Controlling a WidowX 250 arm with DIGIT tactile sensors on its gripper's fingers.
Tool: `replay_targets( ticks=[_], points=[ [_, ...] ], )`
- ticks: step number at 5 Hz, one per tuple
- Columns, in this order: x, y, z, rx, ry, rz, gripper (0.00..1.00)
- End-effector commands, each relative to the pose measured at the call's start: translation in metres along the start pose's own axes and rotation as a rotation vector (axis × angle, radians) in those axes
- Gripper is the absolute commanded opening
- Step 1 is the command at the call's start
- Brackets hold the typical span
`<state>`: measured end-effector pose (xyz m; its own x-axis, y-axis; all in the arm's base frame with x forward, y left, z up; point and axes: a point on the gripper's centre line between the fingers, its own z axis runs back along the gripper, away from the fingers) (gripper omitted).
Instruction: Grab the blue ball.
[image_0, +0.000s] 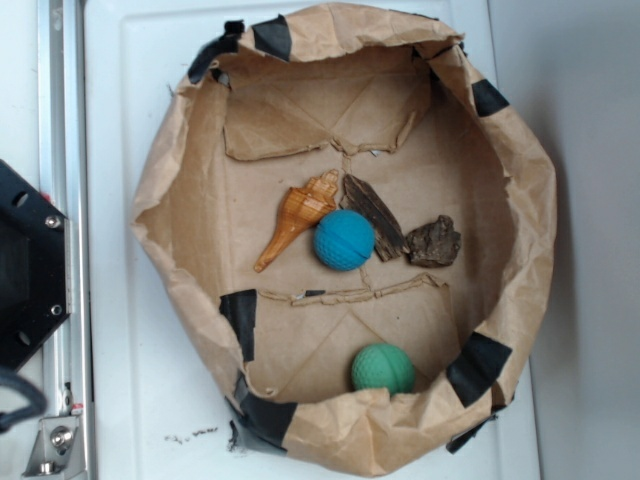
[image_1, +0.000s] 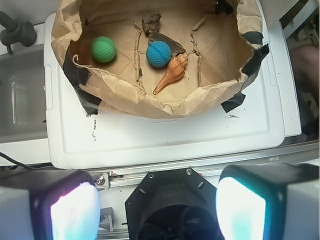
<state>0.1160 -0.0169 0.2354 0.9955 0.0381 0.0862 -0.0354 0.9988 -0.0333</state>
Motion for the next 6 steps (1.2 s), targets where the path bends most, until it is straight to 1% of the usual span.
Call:
replay_targets(
  ticks=[1, 2, 3, 4, 5, 6],
  points=[
    [0.0, 0.0, 0.0, 0.0, 0.0, 0.0, 1.0],
    [0.049, -0.001, -0.012, 0.037, -0.036, -0.161, 1.0],
    [0.099, -0.004, -0.015, 0.032, -0.076, -0.271, 1.0],
    [0.141, -0.016, -0.023, -0.027, -0.118, -0.516, 1.0],
    [0.143, -0.02, -0.046, -0.059, -0.143, -0.764, 1.0],
    [0.144, -0.017, -0.067, -0.026, -0.18, -0.913, 1.0]
  ],
)
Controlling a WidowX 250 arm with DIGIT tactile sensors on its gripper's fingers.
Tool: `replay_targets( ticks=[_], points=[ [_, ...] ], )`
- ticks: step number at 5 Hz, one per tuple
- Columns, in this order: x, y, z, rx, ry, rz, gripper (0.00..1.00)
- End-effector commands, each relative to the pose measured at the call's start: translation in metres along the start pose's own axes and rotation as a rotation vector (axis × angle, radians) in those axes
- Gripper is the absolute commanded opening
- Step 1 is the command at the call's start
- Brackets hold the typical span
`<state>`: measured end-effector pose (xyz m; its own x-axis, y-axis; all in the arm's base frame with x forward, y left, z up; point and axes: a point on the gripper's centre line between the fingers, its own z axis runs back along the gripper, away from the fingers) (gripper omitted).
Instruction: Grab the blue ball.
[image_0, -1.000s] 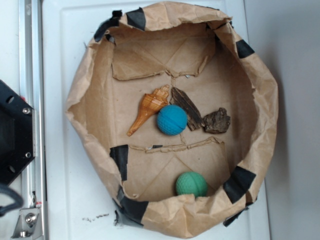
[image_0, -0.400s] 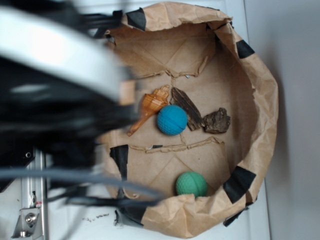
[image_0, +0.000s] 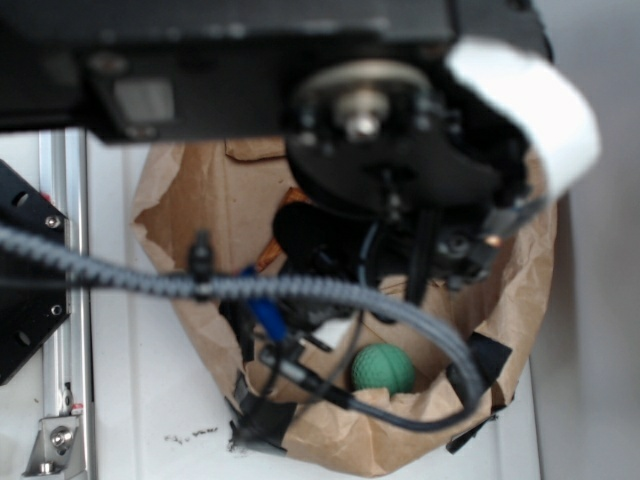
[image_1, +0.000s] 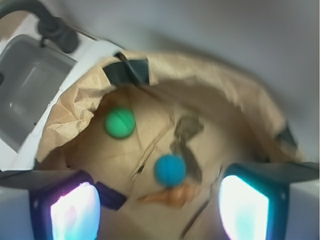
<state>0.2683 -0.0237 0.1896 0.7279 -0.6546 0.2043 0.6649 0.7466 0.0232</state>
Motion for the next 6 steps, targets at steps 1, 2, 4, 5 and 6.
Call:
replay_targets(
  ticks=[1, 2, 4, 5, 6],
  points=[
    [-0.009, -0.008, -0.03, 0.062, -0.023, -0.202, 1.0],
    [-0.014, -0.003, -0.043, 0.043, 0.006, -0.18, 1.0],
    [-0.015, -0.001, -0.062, 0.021, 0.021, -0.175, 1.0],
    [-0.016, -0.001, -0.082, 0.007, 0.02, -0.179, 1.0],
    [-0.016, -0.003, -0.094, 0.012, 0.001, -0.173, 1.0]
  ],
)
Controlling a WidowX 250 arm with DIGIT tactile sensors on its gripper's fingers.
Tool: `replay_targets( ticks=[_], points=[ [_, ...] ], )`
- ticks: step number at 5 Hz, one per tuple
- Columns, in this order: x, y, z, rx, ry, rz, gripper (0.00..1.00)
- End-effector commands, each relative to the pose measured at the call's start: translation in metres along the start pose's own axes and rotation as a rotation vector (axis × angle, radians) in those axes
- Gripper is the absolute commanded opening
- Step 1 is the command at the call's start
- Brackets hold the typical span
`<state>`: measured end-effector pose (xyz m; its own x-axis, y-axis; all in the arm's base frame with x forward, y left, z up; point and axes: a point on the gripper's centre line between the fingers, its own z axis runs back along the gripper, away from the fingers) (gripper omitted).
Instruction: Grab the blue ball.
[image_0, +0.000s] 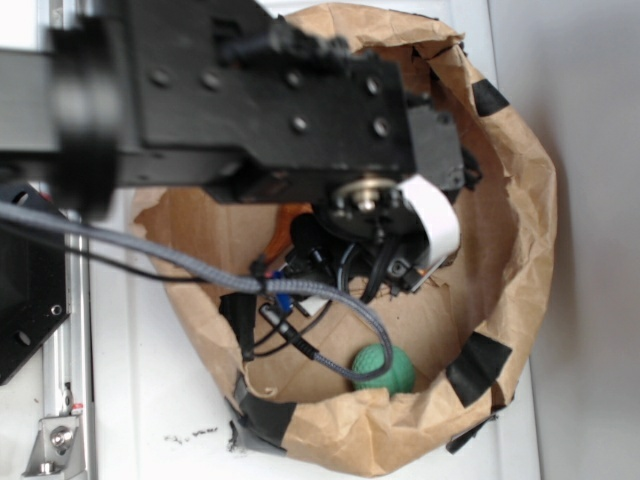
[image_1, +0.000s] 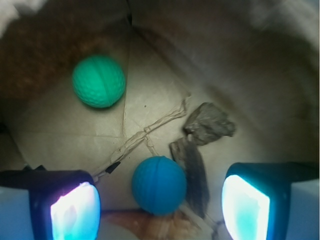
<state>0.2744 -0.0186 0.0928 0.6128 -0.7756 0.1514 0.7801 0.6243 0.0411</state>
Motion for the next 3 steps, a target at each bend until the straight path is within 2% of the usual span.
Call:
replay_targets(
  ticks=[1, 3],
  points=[
    [0.002, -0.009, -0.013, 0.036, -0.064, 0.037, 1.0],
    [-0.007, -0.01, -0.04, 0.024, -0.071, 0.075, 1.0]
  ],
)
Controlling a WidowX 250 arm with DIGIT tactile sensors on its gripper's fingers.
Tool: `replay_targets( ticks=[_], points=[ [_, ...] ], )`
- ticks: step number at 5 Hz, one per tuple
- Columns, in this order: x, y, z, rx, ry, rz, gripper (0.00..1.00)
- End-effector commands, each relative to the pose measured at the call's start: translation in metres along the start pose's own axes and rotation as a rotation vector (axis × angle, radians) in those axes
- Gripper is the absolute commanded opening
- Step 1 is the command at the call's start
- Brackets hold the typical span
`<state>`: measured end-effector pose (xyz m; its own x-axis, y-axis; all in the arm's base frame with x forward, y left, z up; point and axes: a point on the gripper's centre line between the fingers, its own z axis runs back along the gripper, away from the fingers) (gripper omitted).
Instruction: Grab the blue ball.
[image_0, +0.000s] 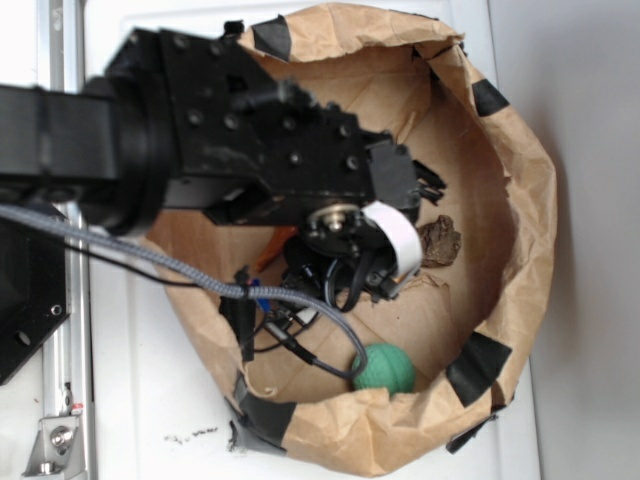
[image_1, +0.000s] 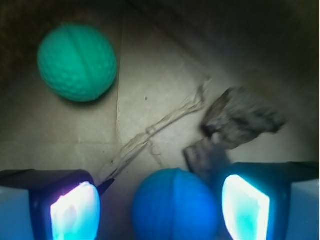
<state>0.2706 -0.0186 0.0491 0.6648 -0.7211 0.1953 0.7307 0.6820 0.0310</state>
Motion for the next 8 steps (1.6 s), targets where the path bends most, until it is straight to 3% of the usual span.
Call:
replay_targets(
  ticks=[1, 2, 3, 6, 7, 8],
  points=[
    [-0.002, -0.002, -0.004, 0.014, -0.028, 0.01, 1.0],
    [-0.003, -0.002, -0.007, 0.017, -0.03, 0.013, 0.88],
    [-0.004, -0.003, -0.005, 0.025, -0.047, 0.016, 0.0],
    [-0.003, 0.0, 0.011, 0.051, -0.071, 0.021, 0.0],
    [0.005, 0.003, 0.051, 0.054, -0.125, 0.094, 0.0],
    [0.01, 0.003, 0.101, 0.057, -0.127, 0.271, 0.0]
  ],
)
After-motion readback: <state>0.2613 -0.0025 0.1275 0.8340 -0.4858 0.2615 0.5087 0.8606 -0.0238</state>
